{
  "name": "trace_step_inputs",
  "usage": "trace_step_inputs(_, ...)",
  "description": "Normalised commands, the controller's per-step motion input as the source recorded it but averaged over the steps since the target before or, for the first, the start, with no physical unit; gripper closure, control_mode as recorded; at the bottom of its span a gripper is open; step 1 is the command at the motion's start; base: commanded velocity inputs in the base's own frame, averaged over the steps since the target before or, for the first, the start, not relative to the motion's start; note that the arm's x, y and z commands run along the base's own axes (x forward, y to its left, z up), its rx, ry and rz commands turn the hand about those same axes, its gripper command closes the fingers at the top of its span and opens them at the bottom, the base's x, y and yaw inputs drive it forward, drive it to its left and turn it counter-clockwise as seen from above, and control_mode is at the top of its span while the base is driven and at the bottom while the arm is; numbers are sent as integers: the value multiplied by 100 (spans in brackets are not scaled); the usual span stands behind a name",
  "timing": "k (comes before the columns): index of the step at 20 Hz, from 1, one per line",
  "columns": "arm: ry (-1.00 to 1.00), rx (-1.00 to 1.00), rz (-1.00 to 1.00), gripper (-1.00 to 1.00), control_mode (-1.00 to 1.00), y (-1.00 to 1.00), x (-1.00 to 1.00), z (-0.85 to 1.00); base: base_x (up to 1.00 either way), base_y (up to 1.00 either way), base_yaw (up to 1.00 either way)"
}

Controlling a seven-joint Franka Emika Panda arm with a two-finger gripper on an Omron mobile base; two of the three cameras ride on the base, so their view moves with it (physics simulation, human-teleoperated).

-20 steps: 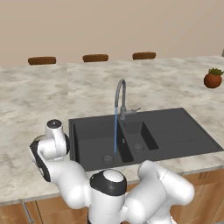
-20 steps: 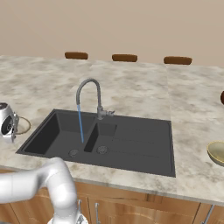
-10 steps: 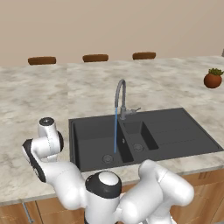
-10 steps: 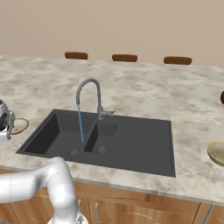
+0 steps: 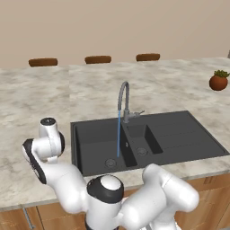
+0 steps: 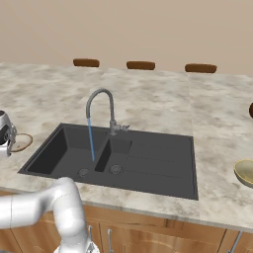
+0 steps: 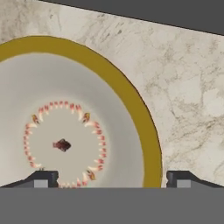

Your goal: Rinse each bowl for a few seconds and place them down in the sink or on the counter.

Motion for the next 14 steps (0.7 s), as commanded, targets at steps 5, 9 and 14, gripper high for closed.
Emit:
trace_step_inputs(5, 0, 4, -5, -100, -100, 0, -12, 36, 0, 0, 0)
trace_step_inputs(9, -1, 1, -9, -100, -100, -10, -20, 56, 0, 0, 0)
trace_step_inputs(14, -6, 0, 0, -100, -100, -37, -26, 73, 0, 0, 0)
